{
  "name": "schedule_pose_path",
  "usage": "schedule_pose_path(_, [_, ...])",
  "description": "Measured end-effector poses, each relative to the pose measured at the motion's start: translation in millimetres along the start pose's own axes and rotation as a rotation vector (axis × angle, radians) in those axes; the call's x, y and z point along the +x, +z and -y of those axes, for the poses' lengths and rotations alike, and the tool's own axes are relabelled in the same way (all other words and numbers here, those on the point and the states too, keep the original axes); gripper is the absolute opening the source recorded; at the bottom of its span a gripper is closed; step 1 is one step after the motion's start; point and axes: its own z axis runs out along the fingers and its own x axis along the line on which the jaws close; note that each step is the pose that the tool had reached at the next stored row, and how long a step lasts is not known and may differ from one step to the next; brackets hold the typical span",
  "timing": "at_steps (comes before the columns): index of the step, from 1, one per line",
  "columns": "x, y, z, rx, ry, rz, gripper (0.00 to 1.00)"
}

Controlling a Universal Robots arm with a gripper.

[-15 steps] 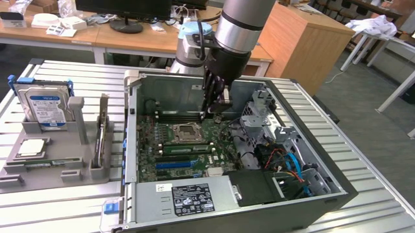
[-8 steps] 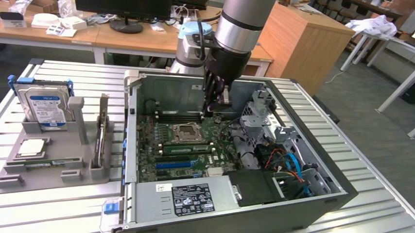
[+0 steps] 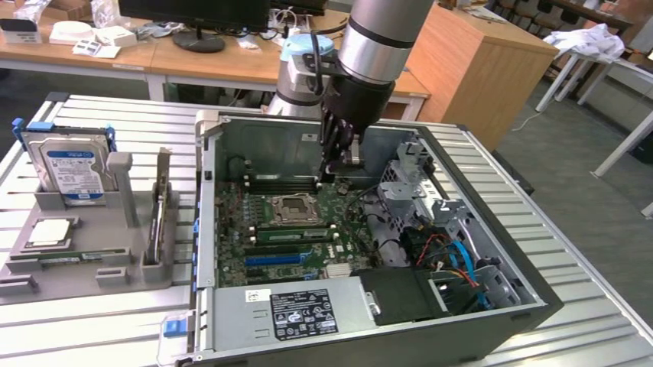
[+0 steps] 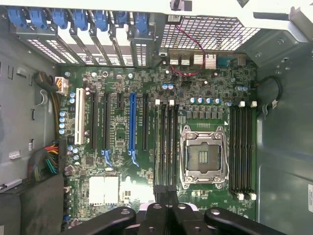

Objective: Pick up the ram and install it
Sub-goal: 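Press down the ram until it locks into place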

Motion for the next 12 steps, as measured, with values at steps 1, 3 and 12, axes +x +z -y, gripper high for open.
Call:
schedule_pose_path(1, [0.0, 0.0, 0.0, 0.0000, 0.000, 0.0000, 0.11])
schedule_pose_path(3, [0.0, 0.0, 0.0, 0.0000, 0.000, -0.0001, 0.11])
schedule_pose_path(12, [0.0, -0.2, 6.7, 0.0000, 0.000, -0.0001, 0.11])
